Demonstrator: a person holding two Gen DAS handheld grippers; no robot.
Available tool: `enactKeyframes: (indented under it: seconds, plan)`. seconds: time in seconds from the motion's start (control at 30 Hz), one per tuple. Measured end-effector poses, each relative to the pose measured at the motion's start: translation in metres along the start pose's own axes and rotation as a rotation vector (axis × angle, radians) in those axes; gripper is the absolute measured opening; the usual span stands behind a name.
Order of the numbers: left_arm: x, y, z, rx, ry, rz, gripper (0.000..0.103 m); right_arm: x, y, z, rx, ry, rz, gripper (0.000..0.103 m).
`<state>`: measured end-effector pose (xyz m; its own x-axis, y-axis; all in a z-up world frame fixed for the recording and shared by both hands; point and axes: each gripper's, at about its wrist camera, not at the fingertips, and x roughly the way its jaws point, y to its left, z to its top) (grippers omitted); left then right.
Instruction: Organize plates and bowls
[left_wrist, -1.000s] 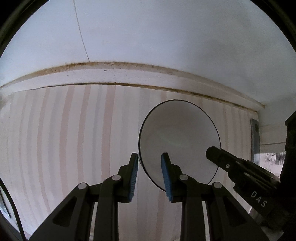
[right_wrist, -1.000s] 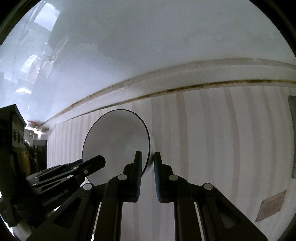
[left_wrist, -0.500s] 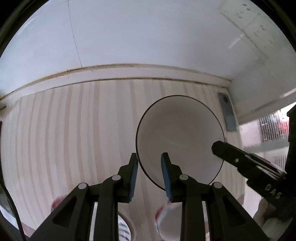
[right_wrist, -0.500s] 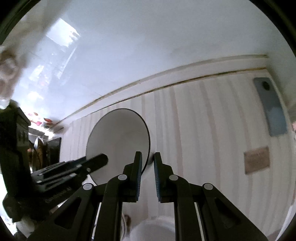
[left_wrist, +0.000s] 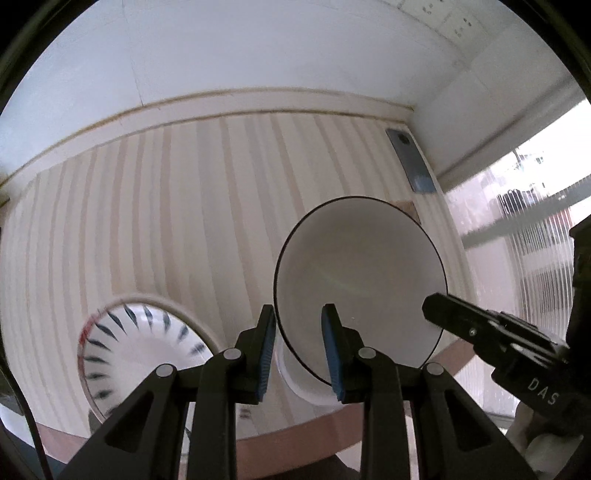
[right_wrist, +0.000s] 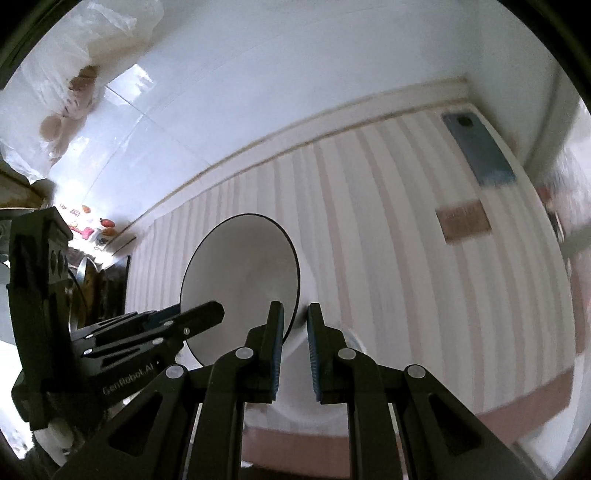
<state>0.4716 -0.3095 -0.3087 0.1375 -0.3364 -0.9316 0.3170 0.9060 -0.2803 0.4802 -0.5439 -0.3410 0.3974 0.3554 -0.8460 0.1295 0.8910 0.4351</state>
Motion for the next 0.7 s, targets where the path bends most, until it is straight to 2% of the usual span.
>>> enactKeyframes:
  seconds: [0.27,0.7]
  plan:
    - [0.018,-0.010,-0.024,0.032,0.049,0.014,0.023,0.006,-0.024,-0.048,0.068,0.043,-0.001,0.014]
    - [0.049,-0.006,-0.044,0.026,0.095,0.052,0.023,0.033,-0.037,-0.065,0.071,0.093,-0.020,0.014]
